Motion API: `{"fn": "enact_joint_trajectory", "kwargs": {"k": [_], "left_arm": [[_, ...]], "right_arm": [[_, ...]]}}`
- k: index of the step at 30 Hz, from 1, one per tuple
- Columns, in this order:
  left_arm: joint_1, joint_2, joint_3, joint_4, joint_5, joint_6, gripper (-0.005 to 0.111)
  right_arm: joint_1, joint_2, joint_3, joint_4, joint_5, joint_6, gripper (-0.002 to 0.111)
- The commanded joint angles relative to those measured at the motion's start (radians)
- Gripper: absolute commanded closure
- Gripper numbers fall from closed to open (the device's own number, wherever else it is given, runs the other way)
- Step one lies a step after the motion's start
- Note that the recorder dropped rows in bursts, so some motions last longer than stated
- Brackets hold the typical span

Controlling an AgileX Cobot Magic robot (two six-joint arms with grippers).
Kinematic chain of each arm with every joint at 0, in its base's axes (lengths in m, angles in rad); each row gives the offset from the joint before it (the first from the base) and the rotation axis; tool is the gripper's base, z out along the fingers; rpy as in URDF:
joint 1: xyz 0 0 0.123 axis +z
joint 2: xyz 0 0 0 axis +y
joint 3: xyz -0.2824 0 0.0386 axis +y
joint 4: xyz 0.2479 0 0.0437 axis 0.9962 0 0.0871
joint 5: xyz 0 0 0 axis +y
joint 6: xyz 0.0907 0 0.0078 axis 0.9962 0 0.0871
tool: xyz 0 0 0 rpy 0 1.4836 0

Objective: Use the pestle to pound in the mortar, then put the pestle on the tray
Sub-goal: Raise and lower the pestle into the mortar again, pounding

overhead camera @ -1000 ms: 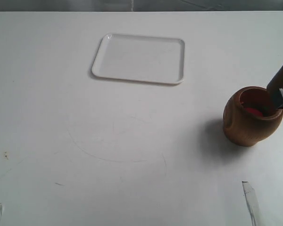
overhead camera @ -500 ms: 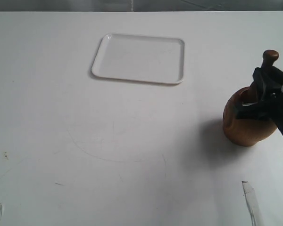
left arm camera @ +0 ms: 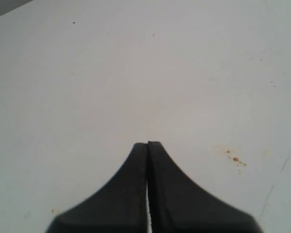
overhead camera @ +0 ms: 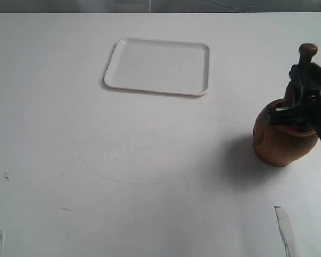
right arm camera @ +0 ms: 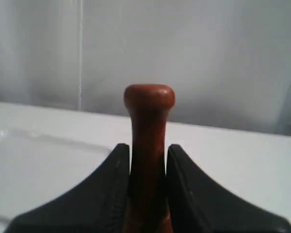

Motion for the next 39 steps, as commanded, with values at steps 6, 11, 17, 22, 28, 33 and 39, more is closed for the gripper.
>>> {"fn": "enact_joint_trajectory", "kwargs": {"k": [6,11,17,22,28,33,39], "left_arm": [[-0.008,-0.001,0.001,-0.007,-0.003,-0.008,0.107],[-0.008,-0.001,0.001,-0.007,-0.003,-0.008,0.107],[-0.008,-0.001,0.001,-0.007,-0.003,-0.008,0.107],[-0.008,-0.001,0.001,-0.007,-0.003,-0.008,0.107],[-0.008,-0.001,0.001,-0.007,-0.003,-0.008,0.107],[-0.008,-0.001,0.001,-0.007,-0.003,-0.008,0.107],[-0.008,-0.001,0.001,-0.007,-0.003,-0.008,0.107]], "right_arm": [[-0.001,-0.233,-0.003,0.007,0.045,-0.094,0.108],[-0.001,-0.139,-0.003,0.014,0.066,-0.096,0.108],[-0.001,0.202,-0.003,0.005,-0.006,0.058,0.108],[-0.001,0.063,-0.015,-0.012,-0.006,0.021,0.108],[-0.001,-0.245,-0.015,-0.024,-0.006,-0.064,0.108],[-0.001,-0.260,-0.015,0.006,0.084,-0.106,0.108],[-0.001,-0.130,-0.015,0.038,0.136,-0.106,0.108]]}}
